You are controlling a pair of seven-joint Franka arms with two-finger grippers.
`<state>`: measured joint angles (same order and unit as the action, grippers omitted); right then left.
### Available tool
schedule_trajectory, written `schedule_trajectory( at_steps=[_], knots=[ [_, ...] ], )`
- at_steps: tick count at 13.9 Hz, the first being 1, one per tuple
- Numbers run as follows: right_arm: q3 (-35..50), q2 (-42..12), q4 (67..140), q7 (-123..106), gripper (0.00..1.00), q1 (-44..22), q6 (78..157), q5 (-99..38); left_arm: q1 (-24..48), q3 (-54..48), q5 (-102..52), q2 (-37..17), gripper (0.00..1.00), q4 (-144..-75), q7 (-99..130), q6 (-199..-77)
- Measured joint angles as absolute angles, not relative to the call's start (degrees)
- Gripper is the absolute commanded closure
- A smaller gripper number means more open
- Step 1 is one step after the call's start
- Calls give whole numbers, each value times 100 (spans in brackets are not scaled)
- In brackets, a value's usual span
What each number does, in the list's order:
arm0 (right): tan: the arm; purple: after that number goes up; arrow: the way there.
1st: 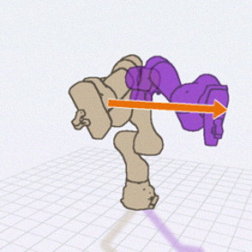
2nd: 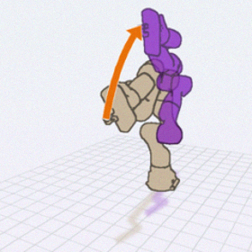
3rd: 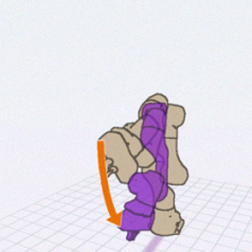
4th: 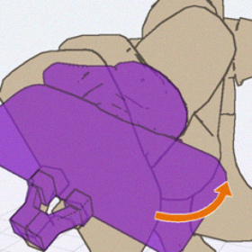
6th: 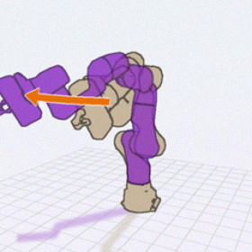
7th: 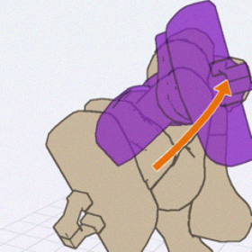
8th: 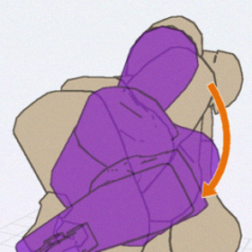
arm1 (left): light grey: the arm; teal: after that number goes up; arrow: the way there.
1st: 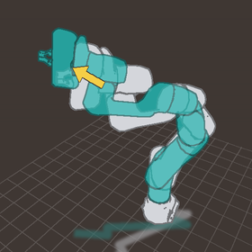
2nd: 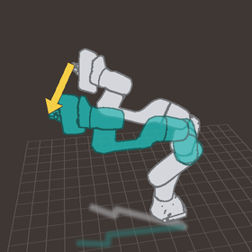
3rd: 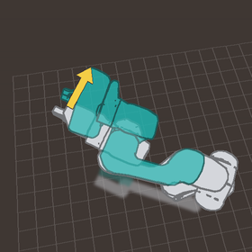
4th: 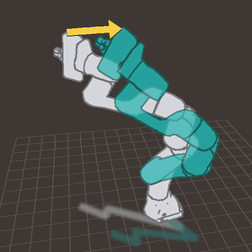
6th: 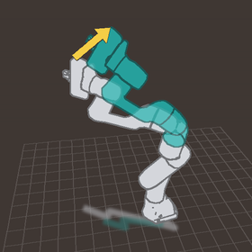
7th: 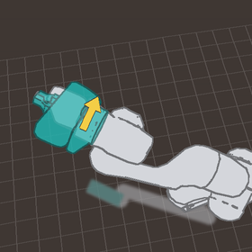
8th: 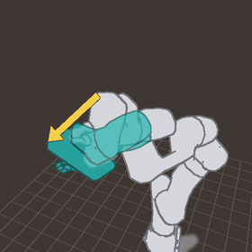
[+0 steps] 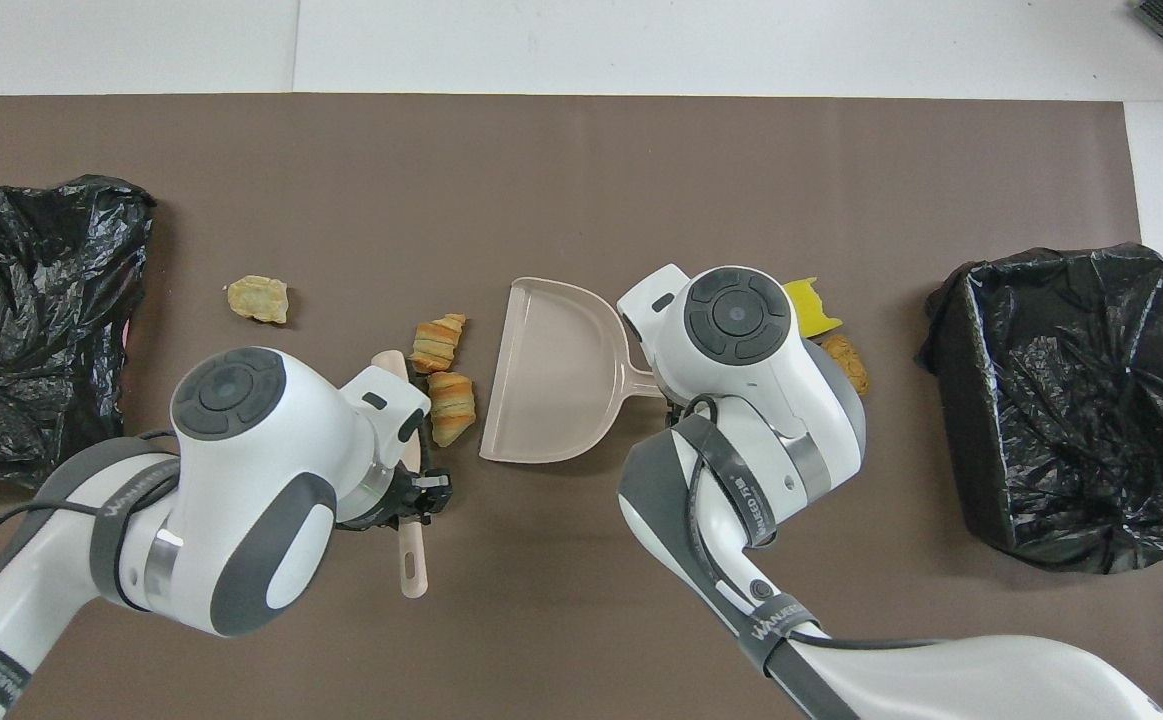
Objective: Sweep and dump trash in bin
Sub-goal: 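Sweep the bread and sponge pieces into the dustpan with the left gripper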
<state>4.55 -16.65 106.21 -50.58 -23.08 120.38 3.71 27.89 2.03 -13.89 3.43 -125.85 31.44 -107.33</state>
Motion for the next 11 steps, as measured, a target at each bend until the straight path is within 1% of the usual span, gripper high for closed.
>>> schedule_trajectory(
  at_steps=[2,5,8,11],
  knots=[
    [455,-1665,10621,-5058,100,-2308,12038,371,2504,223,-1389,396,100,-12634,3527,-10353],
    [455,-1665,10621,-5058,100,-2308,12038,371,2479,175,-1391,647,100,-13141,4348,-10394],
    [455,-1665,10625,-5058,100,-2308,12039,371,2846,100,-1397,852,100,-13622,5547,-11246],
    [455,-1665,10635,-5058,100,-2308,12045,371,3112,62,-1397,822,100,-13757,5833,-11924]
  ],
)
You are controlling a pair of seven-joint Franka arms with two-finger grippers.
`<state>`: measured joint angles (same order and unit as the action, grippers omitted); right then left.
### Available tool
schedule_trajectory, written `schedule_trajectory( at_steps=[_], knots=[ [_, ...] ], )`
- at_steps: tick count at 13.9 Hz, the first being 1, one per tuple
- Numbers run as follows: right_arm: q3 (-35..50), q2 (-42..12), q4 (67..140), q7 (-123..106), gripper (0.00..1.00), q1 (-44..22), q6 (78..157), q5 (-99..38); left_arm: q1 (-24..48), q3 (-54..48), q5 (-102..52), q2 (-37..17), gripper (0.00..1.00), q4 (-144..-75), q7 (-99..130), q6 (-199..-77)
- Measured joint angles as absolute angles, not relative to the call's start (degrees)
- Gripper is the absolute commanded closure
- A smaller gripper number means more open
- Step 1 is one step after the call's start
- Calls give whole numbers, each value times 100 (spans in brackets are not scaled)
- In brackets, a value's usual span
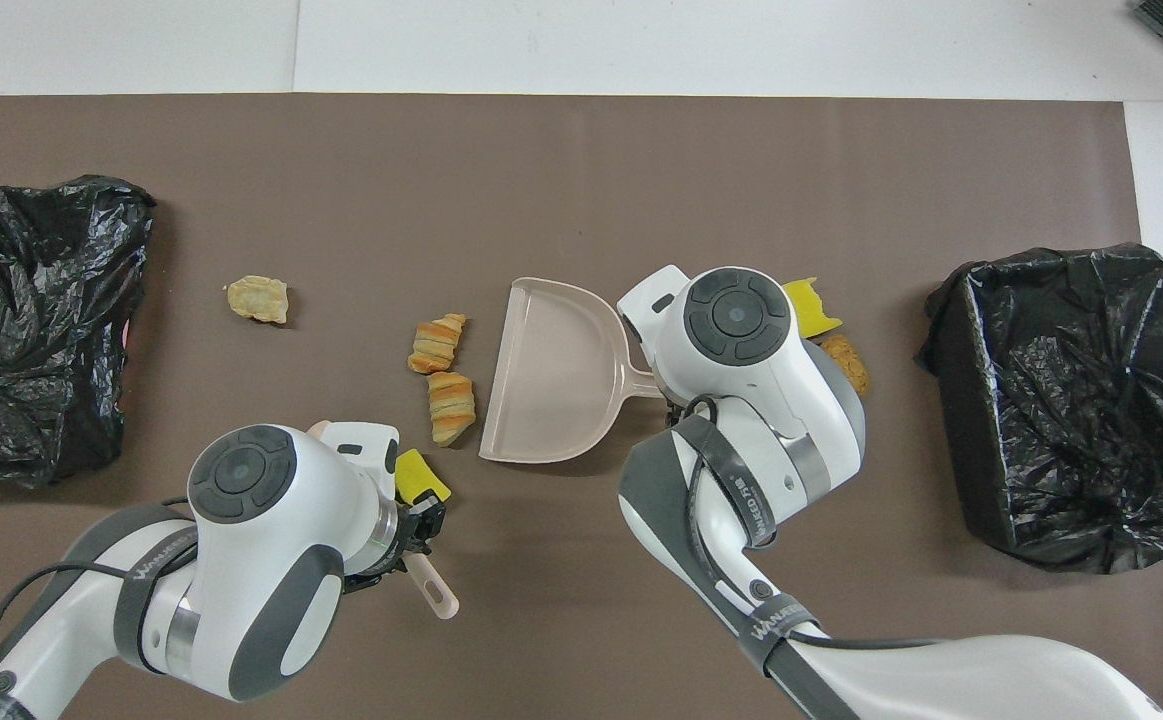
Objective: Sweep and dump trash in bin
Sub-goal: 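Sweep the bread and sponge pieces into the dustpan with the left gripper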
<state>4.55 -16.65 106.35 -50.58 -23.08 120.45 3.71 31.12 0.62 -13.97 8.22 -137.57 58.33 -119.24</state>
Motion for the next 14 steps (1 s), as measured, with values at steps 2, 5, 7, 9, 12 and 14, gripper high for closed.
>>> schedule_trajectory(
  at_steps=[2,5,7,9,12,14],
  knots=[
    [455,-1665,10637,-5058,100,-2308,12047,371,3246,54,-1406,730,100,-13755,5822,-12255],
    [455,-1665,10638,-5058,100,-2308,12049,371,3368,46,-1438,358,100,-13585,5727,-12714],
    [455,-1665,10640,-5058,100,-2308,12060,371,3364,76,-1449,118,100,-13239,5369,-12764],
    [455,-1665,10646,-5058,100,-2307,12067,371,3349,117,-1458,-188,100,-12731,4744,-12776],
    [455,-1665,10652,-5058,100,-2308,12089,371,3348,128,-1463,-508,100,-12281,3989,-12778],
    [457,-1666,10670,-5088,100,-2308,12164,371,3348,127,-1463,-577,100,-12151,3762,-12704]
  ],
)
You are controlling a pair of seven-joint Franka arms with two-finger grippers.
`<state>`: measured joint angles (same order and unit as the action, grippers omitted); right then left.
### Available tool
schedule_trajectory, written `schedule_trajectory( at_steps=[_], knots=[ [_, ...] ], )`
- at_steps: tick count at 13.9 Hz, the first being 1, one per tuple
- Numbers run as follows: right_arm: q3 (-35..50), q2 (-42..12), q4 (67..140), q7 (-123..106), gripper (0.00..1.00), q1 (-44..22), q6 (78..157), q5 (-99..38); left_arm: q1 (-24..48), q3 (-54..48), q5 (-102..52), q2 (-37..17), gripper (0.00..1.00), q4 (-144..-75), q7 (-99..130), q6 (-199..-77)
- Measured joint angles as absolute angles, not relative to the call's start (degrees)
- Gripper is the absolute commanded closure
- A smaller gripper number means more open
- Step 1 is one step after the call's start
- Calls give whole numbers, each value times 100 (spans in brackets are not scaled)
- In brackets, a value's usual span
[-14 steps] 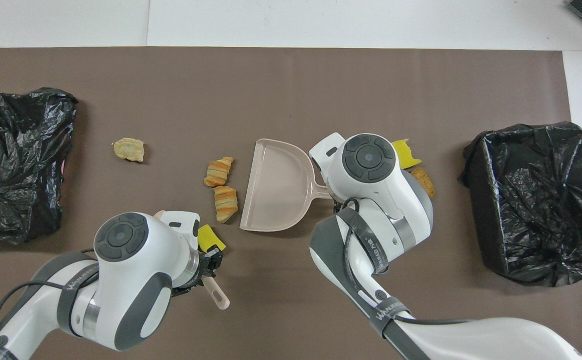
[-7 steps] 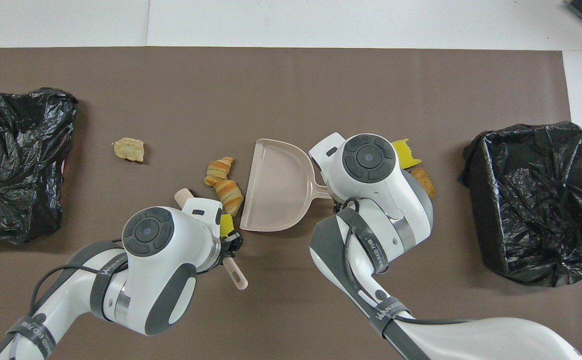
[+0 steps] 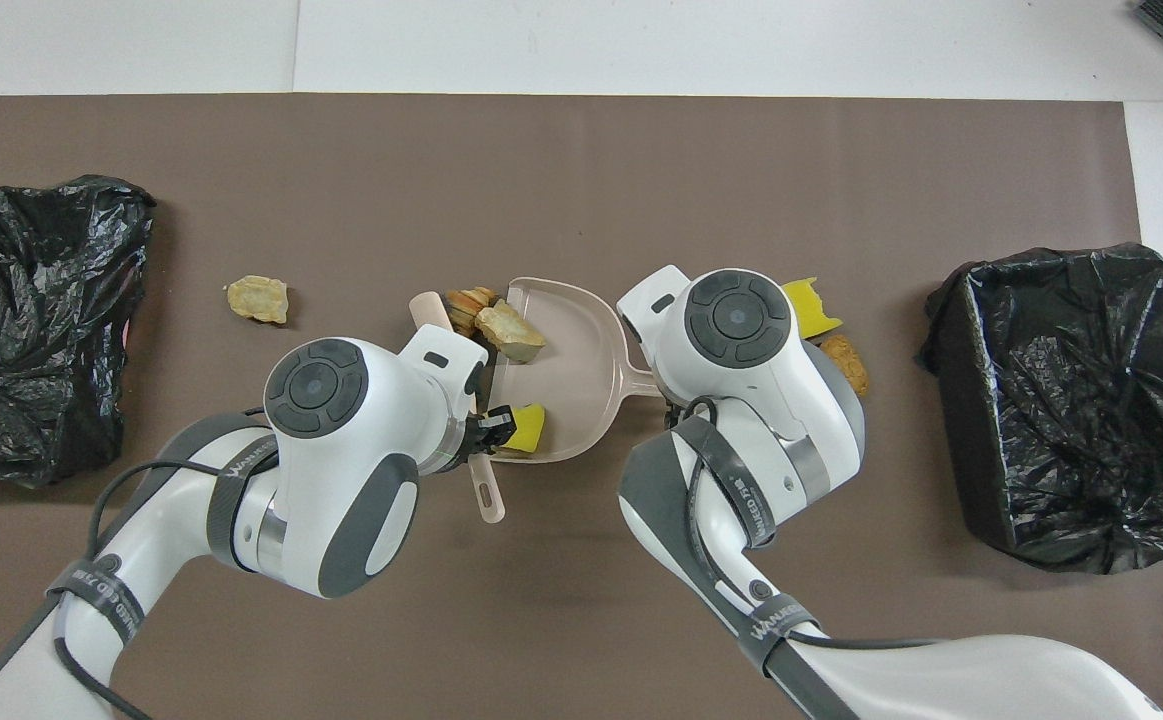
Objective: Sweep and dump trash in bin
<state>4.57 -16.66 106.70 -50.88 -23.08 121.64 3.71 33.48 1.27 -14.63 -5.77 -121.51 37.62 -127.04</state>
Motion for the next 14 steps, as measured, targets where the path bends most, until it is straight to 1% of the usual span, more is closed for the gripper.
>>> schedule_trajectory(
  at_steps=[4,7,8,12,14],
  knots=[
    [458,-1673,10686,-5216,100,-2308,12233,371,3225,175,-1141,-506,100,-11888,3322,-11754],
    [457,-1686,10689,-5432,100,-2308,12301,377,2649,217,-562,-264,100,-11398,2626,-10702],
    [457,-1694,10690,-5649,100,-2308,12366,394,2421,232,-388,-221,100,-11283,2372,-10546],
    [465,-1728,10684,-6145,100,-2309,12509,803,1462,250,-122,-265,100,-11209,1208,-10509],
    [469,-1729,10682,-6148,100,-2314,12509,838,1110,251,13,-331,100,-11210,780,-10545]
  ],
)
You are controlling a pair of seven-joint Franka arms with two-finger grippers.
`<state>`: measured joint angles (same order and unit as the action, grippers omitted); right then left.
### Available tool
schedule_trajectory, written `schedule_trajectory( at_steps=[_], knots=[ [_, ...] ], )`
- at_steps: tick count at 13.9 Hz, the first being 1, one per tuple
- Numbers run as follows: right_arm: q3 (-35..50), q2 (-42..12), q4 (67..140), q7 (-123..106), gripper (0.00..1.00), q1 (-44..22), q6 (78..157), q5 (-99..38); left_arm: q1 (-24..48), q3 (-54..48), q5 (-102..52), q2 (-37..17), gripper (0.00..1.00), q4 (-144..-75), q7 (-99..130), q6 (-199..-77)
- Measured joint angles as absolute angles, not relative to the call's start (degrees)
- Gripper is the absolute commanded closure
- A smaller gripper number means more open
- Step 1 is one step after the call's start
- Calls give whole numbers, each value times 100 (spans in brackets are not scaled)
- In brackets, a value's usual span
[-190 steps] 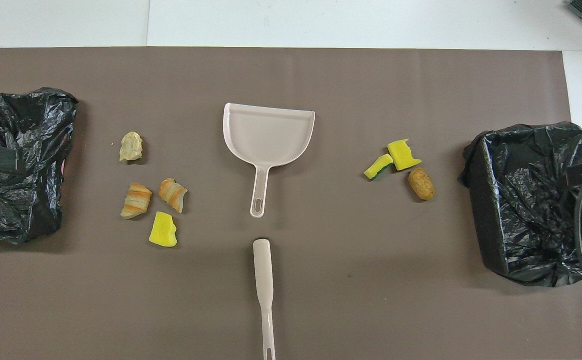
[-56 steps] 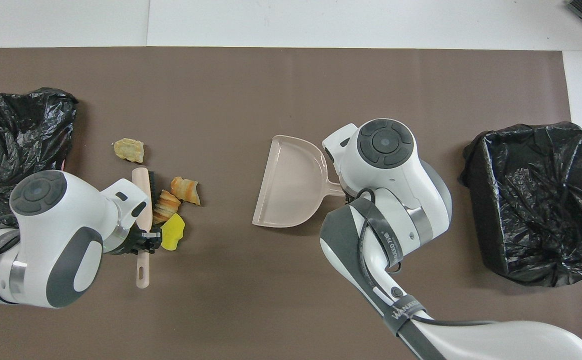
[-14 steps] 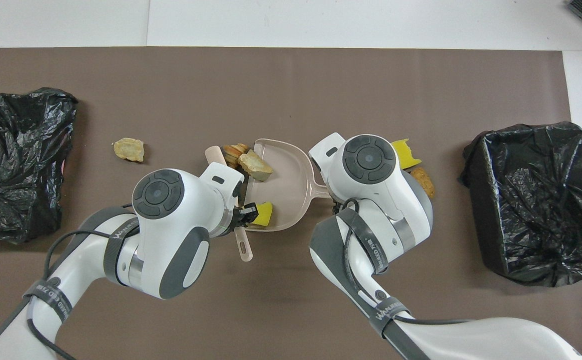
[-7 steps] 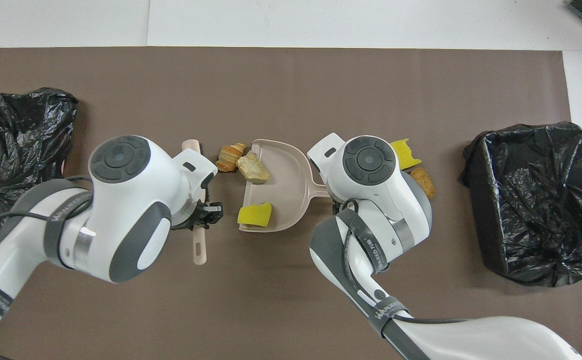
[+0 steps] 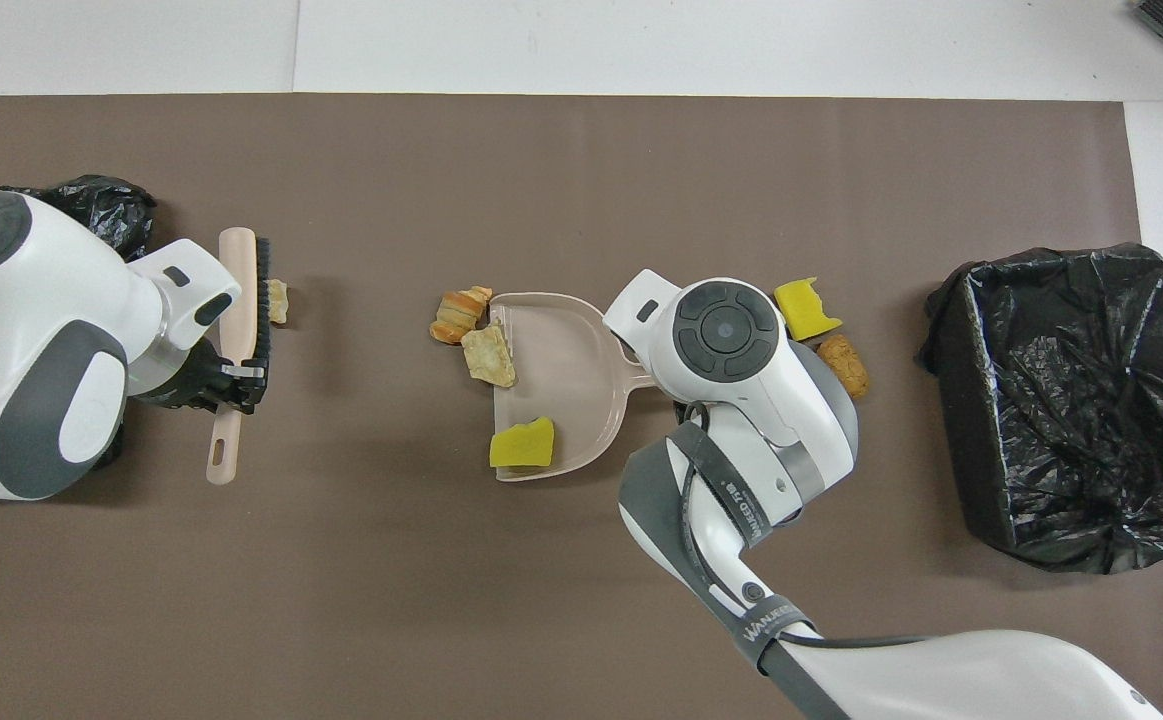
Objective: Sweep and dump trash in bin
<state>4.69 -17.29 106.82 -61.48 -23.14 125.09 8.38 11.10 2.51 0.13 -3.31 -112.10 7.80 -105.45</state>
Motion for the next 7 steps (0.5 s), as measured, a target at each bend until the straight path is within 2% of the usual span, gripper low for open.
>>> schedule_trajectory(
  at_steps=[7],
  knots=[
    [462,-1730,10652,-6149,100,-2304,12505,998,919,237,133,-978,100,-11214,370,-11425]
  ],
)
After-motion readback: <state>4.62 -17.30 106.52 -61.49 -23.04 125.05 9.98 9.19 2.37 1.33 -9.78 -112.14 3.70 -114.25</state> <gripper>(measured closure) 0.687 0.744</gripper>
